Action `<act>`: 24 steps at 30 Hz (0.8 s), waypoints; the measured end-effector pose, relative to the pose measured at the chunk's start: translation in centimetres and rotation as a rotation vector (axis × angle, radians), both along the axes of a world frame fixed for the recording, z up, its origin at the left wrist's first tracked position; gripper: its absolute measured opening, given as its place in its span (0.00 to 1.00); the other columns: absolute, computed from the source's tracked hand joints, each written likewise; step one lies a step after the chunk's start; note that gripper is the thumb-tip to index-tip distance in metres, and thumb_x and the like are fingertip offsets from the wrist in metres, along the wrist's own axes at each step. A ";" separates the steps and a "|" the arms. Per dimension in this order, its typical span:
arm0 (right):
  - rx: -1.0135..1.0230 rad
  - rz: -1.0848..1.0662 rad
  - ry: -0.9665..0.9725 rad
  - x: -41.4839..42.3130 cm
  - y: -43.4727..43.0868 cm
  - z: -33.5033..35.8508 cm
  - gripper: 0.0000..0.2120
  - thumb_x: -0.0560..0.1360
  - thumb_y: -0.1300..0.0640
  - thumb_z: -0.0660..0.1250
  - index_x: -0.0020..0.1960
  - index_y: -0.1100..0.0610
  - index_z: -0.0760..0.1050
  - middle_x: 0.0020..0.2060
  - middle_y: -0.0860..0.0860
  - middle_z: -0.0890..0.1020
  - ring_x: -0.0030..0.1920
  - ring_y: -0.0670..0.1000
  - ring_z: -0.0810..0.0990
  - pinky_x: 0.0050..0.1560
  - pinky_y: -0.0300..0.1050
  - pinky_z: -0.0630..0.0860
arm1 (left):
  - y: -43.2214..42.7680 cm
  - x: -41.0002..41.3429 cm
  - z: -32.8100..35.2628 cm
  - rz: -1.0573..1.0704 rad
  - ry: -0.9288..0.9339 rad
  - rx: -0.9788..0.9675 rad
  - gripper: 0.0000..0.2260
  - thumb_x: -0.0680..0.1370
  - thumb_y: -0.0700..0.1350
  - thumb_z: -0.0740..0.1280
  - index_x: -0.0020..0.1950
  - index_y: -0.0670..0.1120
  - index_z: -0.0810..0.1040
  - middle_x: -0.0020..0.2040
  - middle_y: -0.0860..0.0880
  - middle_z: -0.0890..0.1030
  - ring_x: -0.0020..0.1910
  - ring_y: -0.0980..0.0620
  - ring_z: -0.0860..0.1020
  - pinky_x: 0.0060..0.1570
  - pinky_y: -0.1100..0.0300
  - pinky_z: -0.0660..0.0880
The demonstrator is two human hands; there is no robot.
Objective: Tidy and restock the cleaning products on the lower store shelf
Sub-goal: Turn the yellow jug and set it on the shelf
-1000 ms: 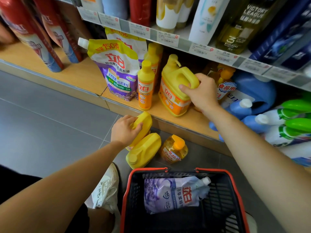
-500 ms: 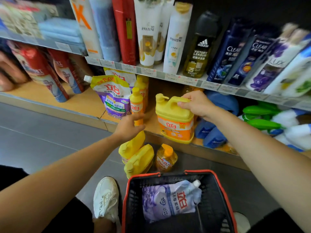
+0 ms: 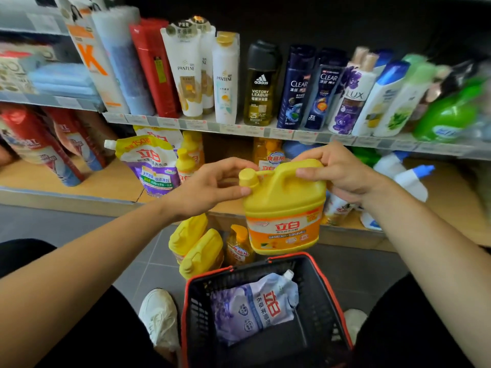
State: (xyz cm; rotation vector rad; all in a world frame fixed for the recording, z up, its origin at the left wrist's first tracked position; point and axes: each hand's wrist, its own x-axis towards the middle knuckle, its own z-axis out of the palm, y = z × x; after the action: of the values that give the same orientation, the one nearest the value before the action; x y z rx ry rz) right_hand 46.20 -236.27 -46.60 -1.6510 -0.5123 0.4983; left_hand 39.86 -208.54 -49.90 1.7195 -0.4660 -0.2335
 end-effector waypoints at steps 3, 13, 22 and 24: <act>0.140 0.076 0.112 -1.0 -1.3 -0.5 0.29 0.57 0.49 0.84 0.51 0.64 0.82 0.42 0.56 0.86 0.44 0.52 0.85 0.44 0.43 0.81 | -1.1 -0.6 0.3 -0.190 0.121 -0.105 0.21 0.77 0.41 0.70 0.69 0.43 0.73 0.62 0.48 0.81 0.63 0.49 0.79 0.59 0.56 0.78; 0.141 0.040 0.074 -2.2 -2.7 -1.8 0.12 0.64 0.61 0.80 0.46 0.56 0.85 0.40 0.51 0.86 0.42 0.48 0.85 0.41 0.40 0.80 | -2.9 -1.6 -0.9 -0.116 0.118 -0.304 0.21 0.73 0.41 0.75 0.66 0.42 0.80 0.57 0.43 0.85 0.59 0.47 0.83 0.54 0.55 0.80; -0.138 -0.191 -0.249 -3.6 -1.4 -1.6 0.13 0.54 0.43 0.81 0.37 0.40 0.85 0.37 0.40 0.85 0.41 0.38 0.83 0.38 0.32 0.76 | -4.1 -2.3 -1.9 0.146 -0.248 0.072 0.17 0.73 0.41 0.76 0.60 0.51 0.82 0.52 0.54 0.87 0.53 0.56 0.84 0.50 0.61 0.82; -0.182 -0.246 -0.322 -3.7 -1.0 -1.9 0.12 0.54 0.42 0.82 0.35 0.36 0.83 0.36 0.36 0.84 0.41 0.36 0.82 0.37 0.30 0.75 | -4.2 -2.3 -2.3 0.231 -0.407 0.223 0.16 0.74 0.43 0.77 0.60 0.52 0.81 0.54 0.58 0.84 0.53 0.58 0.83 0.50 0.60 0.81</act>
State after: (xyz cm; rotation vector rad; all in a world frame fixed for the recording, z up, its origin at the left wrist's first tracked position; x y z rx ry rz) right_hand 42.54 -237.28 -48.46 -1.9524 -0.4998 0.0977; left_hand 37.58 -212.77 -52.19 2.0308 -0.5455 0.2453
